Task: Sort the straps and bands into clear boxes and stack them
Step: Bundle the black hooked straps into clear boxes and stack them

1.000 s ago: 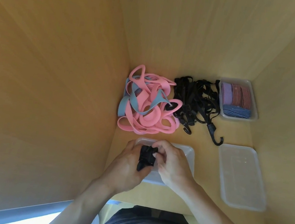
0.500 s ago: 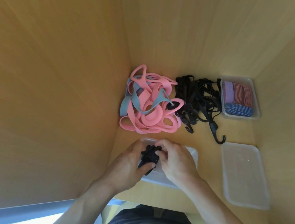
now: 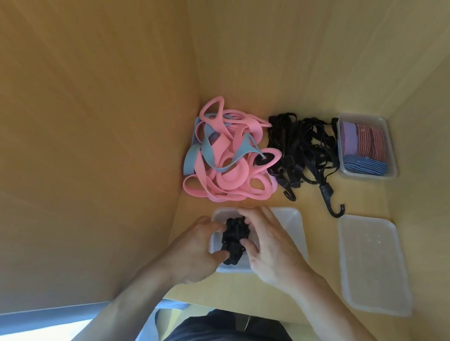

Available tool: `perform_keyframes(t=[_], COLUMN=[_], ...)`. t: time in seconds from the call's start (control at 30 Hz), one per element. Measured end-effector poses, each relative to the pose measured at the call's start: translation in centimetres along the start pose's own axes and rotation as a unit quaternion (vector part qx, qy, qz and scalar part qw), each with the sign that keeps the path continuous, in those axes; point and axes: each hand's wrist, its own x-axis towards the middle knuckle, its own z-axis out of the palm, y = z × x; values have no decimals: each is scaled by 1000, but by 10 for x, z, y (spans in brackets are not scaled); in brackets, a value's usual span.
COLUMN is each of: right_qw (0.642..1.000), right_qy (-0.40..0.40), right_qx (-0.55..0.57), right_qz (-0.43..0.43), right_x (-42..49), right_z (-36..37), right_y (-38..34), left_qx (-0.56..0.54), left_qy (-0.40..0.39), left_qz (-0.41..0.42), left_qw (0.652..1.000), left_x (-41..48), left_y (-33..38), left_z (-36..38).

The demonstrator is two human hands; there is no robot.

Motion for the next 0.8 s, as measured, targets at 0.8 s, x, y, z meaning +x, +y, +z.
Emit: perform_keyframes(t=[0.8], right_qw=[996], right_qy=[-74], right_qx=[-46], right_qz=[-4], right_x=[8], right_z=[6], right_y=[-6], left_qx=[56], left_qy=[59], left_qz=[10], left_qw=[997], left_x=[-7], left_y=[23], left_z=[6])
